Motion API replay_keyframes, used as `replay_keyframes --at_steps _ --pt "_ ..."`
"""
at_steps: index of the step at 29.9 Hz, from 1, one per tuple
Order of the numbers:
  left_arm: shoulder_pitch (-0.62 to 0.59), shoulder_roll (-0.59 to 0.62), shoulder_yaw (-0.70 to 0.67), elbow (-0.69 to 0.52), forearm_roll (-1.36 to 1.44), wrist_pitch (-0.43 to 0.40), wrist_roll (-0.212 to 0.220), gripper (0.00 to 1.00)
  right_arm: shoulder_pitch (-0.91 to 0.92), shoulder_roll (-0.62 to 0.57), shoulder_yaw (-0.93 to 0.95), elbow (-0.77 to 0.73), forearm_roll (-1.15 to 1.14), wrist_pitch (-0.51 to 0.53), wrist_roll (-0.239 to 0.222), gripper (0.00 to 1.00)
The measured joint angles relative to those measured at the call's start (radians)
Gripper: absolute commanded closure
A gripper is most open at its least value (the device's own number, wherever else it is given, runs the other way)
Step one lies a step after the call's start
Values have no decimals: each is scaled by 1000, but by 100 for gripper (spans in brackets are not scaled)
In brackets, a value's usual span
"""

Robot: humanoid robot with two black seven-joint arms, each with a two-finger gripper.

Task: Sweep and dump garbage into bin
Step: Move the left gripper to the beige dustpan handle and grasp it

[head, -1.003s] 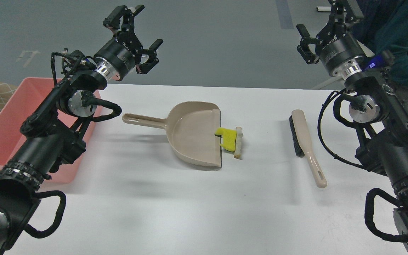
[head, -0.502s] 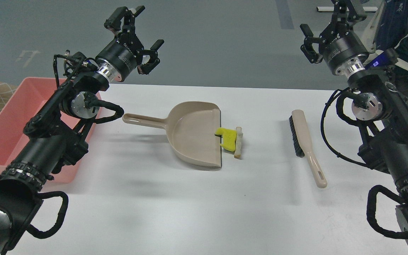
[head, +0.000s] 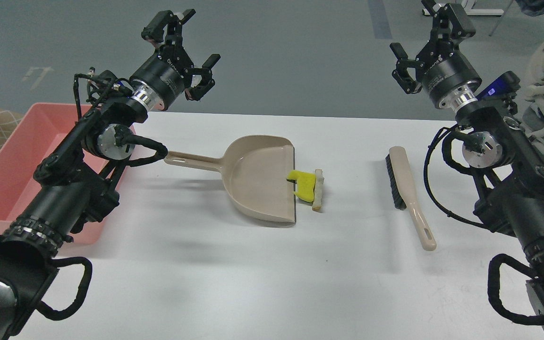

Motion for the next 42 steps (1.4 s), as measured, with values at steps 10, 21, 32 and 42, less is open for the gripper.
replay_keyframes --at_steps 10,21,32,42 --pt "27 39 88 -147 70 22 1 2 2 4 -4 1 -1 -6 0 0" --pt "287 268 101 -655 360 190 3 2 3 -1 -4 2 -3 -8 0 0" --pt "644 446 82 -907 769 357 5 2 -6 1 -6 3 -3 -26 0 0" --pt "751 317 102 -815 832 495 12 2 -8 1 -7 2 -5 -26 0 0"
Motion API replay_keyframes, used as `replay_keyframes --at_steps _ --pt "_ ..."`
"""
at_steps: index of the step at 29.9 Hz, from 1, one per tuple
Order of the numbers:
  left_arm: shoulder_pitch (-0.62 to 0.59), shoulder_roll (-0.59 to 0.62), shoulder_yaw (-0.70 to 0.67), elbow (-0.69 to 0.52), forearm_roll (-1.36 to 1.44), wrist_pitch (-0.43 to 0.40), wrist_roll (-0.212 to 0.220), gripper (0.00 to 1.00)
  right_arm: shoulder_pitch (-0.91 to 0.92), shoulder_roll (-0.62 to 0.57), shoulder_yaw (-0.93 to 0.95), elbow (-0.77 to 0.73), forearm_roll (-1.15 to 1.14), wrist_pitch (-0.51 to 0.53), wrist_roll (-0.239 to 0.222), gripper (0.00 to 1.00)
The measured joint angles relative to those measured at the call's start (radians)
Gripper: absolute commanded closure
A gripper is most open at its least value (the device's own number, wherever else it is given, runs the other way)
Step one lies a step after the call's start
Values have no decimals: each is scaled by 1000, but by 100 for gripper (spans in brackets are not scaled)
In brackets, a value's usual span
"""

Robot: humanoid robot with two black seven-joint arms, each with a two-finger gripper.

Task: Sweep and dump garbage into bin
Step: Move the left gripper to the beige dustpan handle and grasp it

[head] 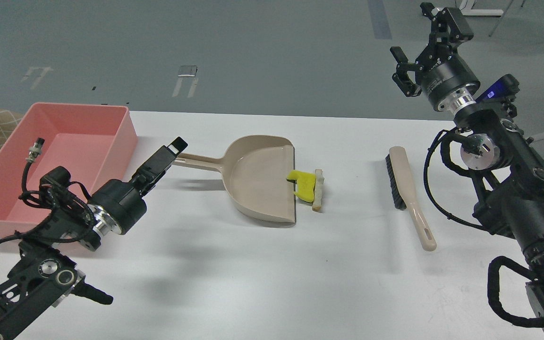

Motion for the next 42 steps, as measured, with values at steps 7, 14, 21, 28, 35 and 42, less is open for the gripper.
replay_keyframes --at_steps 7,14,21,28,35,42 --pt "-34 -167 1 137 0 105 26 2 0 0 -12 0 0 -1 0 0" --pt "-80 -239 29 236 0 152 38 2 0 -1 -13 0 0 -1 0 0" --pt "-137 -298 57 381 -1 213 35 2 0 -2 -14 0 0 -1 0 0" --pt "-186 -318 59 460 -12 223 24 2 -1 -3 -14 0 0 -1 0 0" --pt "-248 -355 59 532 -15 240 23 3 -1 -1 -14 0 -1 -4 0 0" --pt "-286 -394 59 606 -15 245 7 8 0 -2 -14 0 -1 -7 0 0"
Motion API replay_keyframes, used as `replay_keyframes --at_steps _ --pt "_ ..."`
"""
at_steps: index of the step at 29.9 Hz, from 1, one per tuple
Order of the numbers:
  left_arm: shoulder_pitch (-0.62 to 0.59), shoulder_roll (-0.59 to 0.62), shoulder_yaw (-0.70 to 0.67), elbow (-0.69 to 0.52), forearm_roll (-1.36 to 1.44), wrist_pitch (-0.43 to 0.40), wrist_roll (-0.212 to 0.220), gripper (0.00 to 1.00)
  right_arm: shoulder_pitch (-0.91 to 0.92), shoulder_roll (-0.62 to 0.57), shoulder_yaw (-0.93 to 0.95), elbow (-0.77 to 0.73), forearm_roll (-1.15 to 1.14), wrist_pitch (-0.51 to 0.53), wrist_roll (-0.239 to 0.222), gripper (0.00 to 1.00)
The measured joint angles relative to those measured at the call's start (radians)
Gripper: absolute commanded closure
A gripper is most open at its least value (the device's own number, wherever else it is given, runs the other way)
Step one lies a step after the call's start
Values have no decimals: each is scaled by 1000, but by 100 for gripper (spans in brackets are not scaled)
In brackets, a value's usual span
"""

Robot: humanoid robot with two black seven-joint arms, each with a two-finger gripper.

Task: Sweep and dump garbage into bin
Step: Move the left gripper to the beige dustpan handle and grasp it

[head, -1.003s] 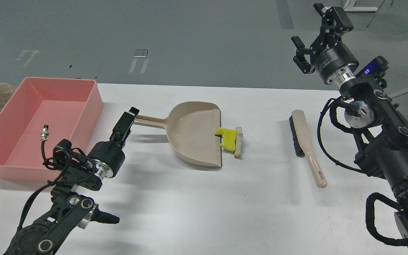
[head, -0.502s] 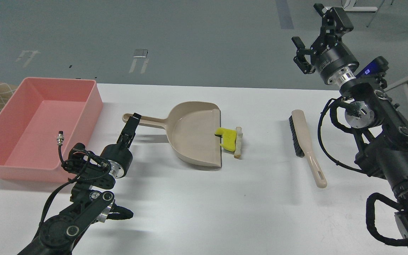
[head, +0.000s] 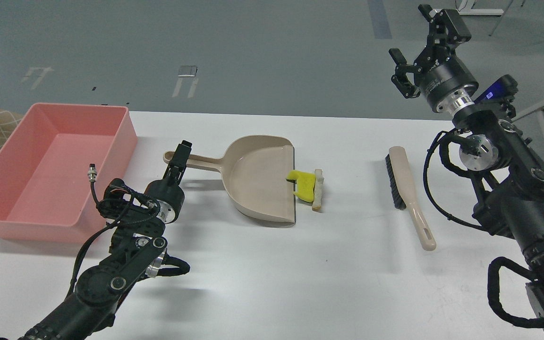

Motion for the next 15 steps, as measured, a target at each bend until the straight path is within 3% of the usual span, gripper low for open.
replay_keyframes --at_steps 3,7,12,15 --pt "-9 -11 0 19 -1 10 -4 16 0 0 0 1 0 0 0 0" --pt "-20 -18 0 29 -4 15 -5 42 0 -1 0 1 0 0 0 0" --pt "-21 -19 0 30 -5 16 -5 67 1 -1 0 1 0 0 0 0" --pt "-21 -19 2 30 -5 16 -4 93 2 -1 0 1 0 -1 0 0"
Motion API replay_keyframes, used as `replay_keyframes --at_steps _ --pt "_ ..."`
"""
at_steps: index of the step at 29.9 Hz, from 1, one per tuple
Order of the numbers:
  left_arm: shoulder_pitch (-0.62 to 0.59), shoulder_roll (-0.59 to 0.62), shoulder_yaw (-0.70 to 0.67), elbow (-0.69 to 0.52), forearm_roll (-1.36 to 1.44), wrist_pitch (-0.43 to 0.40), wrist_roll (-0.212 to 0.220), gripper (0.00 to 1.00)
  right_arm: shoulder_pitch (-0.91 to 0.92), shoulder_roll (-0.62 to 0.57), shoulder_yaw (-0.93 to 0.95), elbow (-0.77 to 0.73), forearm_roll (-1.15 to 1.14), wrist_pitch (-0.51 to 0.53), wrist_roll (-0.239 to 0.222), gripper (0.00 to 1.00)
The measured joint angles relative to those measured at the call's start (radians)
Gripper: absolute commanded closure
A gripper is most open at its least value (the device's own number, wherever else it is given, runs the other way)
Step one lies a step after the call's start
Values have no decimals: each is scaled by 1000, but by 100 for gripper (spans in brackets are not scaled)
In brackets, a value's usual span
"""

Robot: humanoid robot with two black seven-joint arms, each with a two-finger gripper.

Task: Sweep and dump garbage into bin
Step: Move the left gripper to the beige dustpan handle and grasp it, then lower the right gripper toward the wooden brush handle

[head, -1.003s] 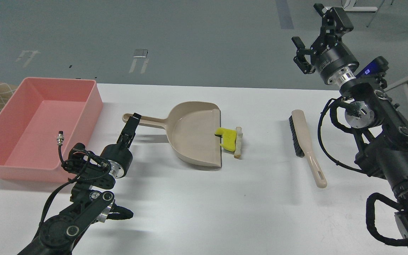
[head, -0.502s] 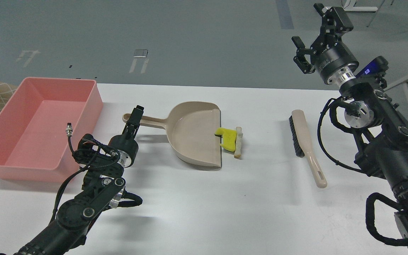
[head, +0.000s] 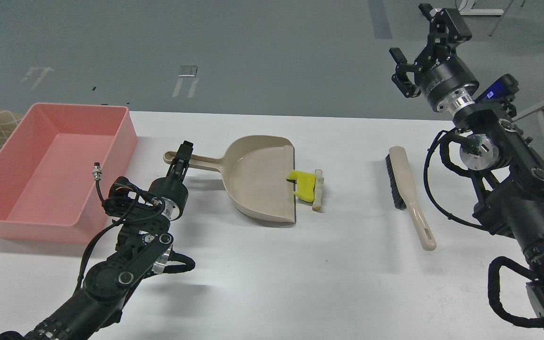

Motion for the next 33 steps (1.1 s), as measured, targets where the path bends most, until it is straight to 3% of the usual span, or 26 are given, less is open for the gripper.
replay_keyframes --at_steps 1,15,19,25,33 --pt "0 0 2 0 0 0 1 100 0 0 0 0 0 0 0 0" --pt "-9 11 16 0 -1 -7 6 100 1 -3 -1 0 -7 -3 -1 0" --pt "-17 14 16 0 -12 -6 7 100 5 -54 -58 1 -10 -6 -6 0" --pt "-26 12 15 -3 -16 1 0 100 6 -245 -279 109 -8 -6 -14 0" --pt "-27 14 15 -3 -15 22 -22 100 17 -639 -647 465 -26 -4 -60 0"
